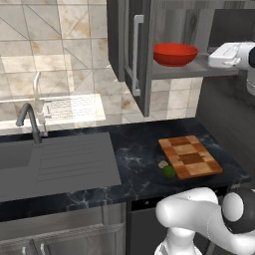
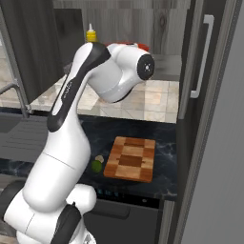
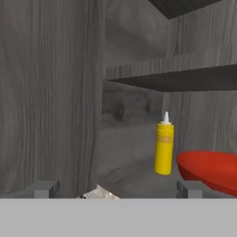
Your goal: Open the cabinet. Place the bowl and condiment on the counter. Then place the lime and garlic on the cutting board.
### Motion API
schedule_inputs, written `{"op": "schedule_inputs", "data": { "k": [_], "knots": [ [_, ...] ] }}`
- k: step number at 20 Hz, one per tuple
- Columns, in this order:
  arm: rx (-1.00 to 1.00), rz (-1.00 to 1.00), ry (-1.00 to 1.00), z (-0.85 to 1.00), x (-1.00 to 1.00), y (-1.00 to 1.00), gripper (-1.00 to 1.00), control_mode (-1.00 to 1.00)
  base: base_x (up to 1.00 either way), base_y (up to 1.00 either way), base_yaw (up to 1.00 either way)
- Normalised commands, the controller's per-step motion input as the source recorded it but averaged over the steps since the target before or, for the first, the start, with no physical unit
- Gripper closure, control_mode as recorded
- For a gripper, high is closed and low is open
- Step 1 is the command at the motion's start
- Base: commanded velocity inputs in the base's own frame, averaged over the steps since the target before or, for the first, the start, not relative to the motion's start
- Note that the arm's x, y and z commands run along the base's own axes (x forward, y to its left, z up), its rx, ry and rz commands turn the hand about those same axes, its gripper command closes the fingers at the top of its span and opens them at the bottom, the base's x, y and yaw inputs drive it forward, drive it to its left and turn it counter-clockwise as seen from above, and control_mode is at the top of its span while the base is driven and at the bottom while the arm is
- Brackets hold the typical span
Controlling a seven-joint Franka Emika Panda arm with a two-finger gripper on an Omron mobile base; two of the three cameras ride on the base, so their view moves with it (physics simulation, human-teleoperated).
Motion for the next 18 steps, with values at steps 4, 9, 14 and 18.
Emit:
{"op": "schedule_inputs", "data": {
  "k": [4,9,14,18],
  "knots": [
    [0.00,0.00,0.05,0.05,0.45,0.00,-1.00,-1.00,0.00,0.00,0.00],
    [0.00,0.00,0.08,0.21,0.41,0.00,-1.00,-1.00,0.00,0.00,0.00],
    [0.00,0.00,0.08,0.30,0.34,0.00,-1.00,-1.00,0.00,0.00,0.00],
    [-0.06,0.00,0.06,0.22,0.28,0.00,-1.00,-1.00,0.00,0.00,0.00]
  ]
}}
